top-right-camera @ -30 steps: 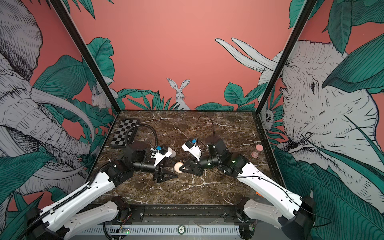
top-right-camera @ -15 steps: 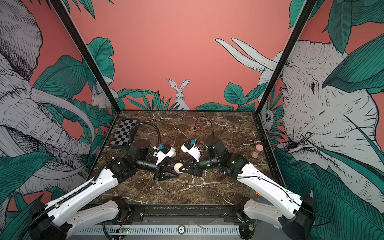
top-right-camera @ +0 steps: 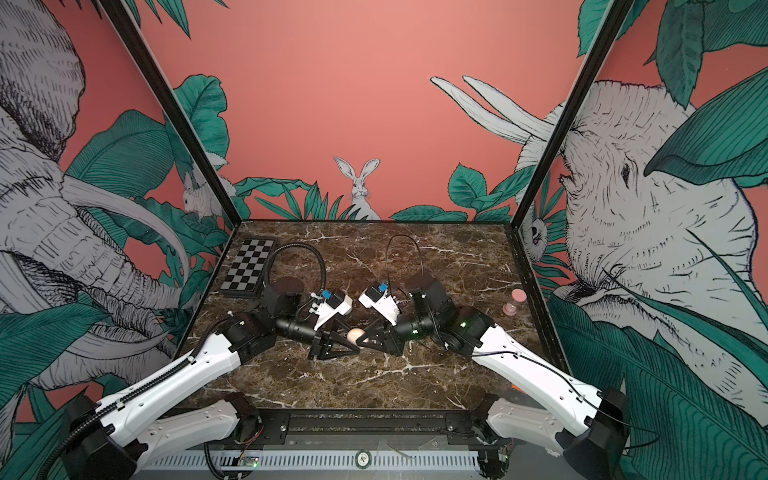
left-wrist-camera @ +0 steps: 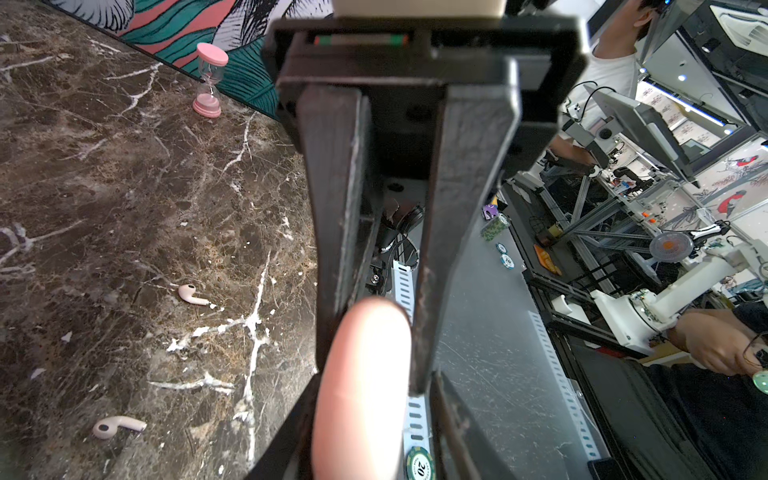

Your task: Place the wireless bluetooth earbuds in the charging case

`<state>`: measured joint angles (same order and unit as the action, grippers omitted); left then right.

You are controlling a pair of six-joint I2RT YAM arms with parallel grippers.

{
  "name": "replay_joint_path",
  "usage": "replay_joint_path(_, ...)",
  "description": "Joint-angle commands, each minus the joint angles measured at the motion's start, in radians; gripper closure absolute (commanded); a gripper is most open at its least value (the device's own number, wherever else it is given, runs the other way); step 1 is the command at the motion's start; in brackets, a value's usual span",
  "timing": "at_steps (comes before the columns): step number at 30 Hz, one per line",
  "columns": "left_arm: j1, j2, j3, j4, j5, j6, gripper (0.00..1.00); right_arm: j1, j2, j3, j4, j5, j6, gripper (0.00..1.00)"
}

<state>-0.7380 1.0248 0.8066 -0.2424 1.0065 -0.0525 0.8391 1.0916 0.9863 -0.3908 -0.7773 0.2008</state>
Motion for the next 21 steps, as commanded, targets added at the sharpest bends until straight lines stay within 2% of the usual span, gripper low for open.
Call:
replay_joint_path(1,0.005,-0.004,0.037,-0.046,0.026,0.038,0.59,0.011,0.013,0.019,-0.028,-0.020,-0.032,1.00)
replay_joint_path(16,0.004,-0.012,0.020,-0.074,0.042,0.047,0.65,0.020,0.013,0.023,-0.036,0.003,-0.041,1.00)
replay_joint_path(21,0.004,-0.017,0.015,-0.079,0.037,0.049,0.63,0.020,-0.015,0.015,-0.023,0.040,-0.038,1.00)
